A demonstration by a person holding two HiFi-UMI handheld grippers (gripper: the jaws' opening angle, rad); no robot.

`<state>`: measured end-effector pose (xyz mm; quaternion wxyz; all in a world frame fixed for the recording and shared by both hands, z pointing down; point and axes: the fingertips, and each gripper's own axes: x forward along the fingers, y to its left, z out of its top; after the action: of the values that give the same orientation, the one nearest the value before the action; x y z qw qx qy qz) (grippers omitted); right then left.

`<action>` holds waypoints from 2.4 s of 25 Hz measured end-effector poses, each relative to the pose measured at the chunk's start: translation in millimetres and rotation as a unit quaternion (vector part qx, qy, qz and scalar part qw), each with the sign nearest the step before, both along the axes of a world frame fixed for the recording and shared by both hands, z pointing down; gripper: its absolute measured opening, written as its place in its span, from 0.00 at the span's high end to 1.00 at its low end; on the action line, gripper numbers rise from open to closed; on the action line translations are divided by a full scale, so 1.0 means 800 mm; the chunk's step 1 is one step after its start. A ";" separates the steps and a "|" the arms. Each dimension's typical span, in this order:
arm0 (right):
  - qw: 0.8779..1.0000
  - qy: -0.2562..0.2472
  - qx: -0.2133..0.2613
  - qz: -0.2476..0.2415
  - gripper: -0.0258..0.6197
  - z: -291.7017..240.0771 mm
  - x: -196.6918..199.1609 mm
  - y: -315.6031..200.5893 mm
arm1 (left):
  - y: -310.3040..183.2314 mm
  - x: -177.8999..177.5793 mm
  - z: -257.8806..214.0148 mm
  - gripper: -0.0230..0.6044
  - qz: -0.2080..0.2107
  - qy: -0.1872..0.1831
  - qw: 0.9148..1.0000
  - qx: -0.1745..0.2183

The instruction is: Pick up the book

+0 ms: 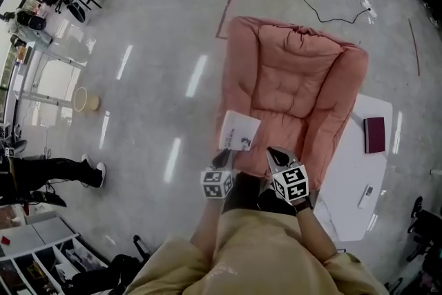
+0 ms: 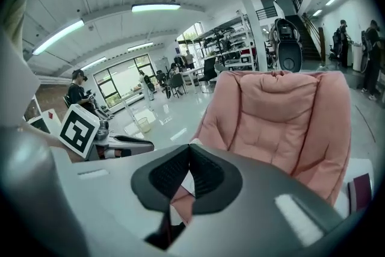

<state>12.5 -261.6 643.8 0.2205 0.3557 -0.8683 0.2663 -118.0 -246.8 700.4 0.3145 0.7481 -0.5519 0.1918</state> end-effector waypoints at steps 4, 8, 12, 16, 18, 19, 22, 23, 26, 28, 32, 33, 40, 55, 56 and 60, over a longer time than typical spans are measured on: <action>0.999 0.020 -0.038 0.008 0.95 0.046 -0.004 -0.011 | -0.010 -0.011 0.055 0.80 0.020 -0.024 0.999 -0.040; 0.997 0.036 -0.062 0.006 0.95 0.075 -0.011 -0.012 | -0.019 -0.028 0.107 0.67 0.040 -0.043 0.996 -0.069; 0.996 0.052 -0.078 -0.003 0.95 0.094 -0.022 -0.010 | -0.032 -0.051 0.161 0.55 0.053 -0.054 0.992 -0.105; 0.994 0.061 -0.089 -0.012 0.95 0.110 -0.035 -0.009 | -0.057 -0.071 0.195 0.50 0.049 -0.041 0.990 -0.126; 0.994 0.063 -0.094 -0.013 0.95 0.116 -0.042 -0.011 | -0.069 -0.078 0.208 0.51 0.057 -0.039 0.989 -0.131; 0.993 0.066 -0.097 -0.013 0.95 0.120 -0.043 -0.012 | -0.074 -0.078 0.213 0.53 0.063 -0.035 0.988 -0.134; 0.991 0.081 -0.104 -0.014 0.95 0.135 -0.044 -0.014 | -0.086 -0.072 0.231 0.55 0.084 -0.020 0.985 -0.147; 0.990 0.086 -0.107 -0.014 0.95 0.140 -0.045 -0.015 | -0.089 -0.069 0.237 0.56 0.093 -0.019 0.984 -0.151; 0.989 0.092 -0.114 -0.013 0.95 0.151 -0.051 -0.016 | -0.095 -0.063 0.244 0.68 0.121 -0.025 0.980 -0.155; 0.989 0.095 -0.116 -0.017 0.95 0.155 -0.054 -0.017 | -0.099 -0.056 0.245 0.78 0.136 -0.025 0.978 -0.155; 0.988 0.095 -0.122 -0.008 0.95 0.160 -0.058 -0.016 | -0.099 -0.034 0.247 0.80 0.162 -0.022 0.973 -0.161; 0.988 0.094 -0.124 -0.005 0.95 0.161 -0.058 -0.015 | -0.098 -0.030 0.250 0.80 0.164 -0.022 0.972 -0.164; 0.986 0.097 -0.135 0.018 0.95 0.175 -0.043 -0.009 | -0.108 0.004 0.289 0.80 0.169 -0.023 0.967 -0.191; 0.982 0.078 -0.152 0.084 0.95 0.185 0.007 0.007 | -0.095 0.040 0.315 0.88 0.152 -0.045 0.953 -0.257; 0.982 0.074 -0.150 0.087 0.95 0.182 0.009 0.005 | -0.096 0.040 0.309 0.88 0.150 -0.040 0.954 -0.257; 0.984 0.061 -0.136 0.095 0.95 0.160 0.017 -0.005 | -0.099 0.045 0.269 0.89 0.147 -0.025 0.961 -0.235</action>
<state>26.3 -265.6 772.0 0.2931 0.4193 -0.7709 0.3794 -82.1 -326.4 915.6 0.4360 0.7210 -0.3832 0.3785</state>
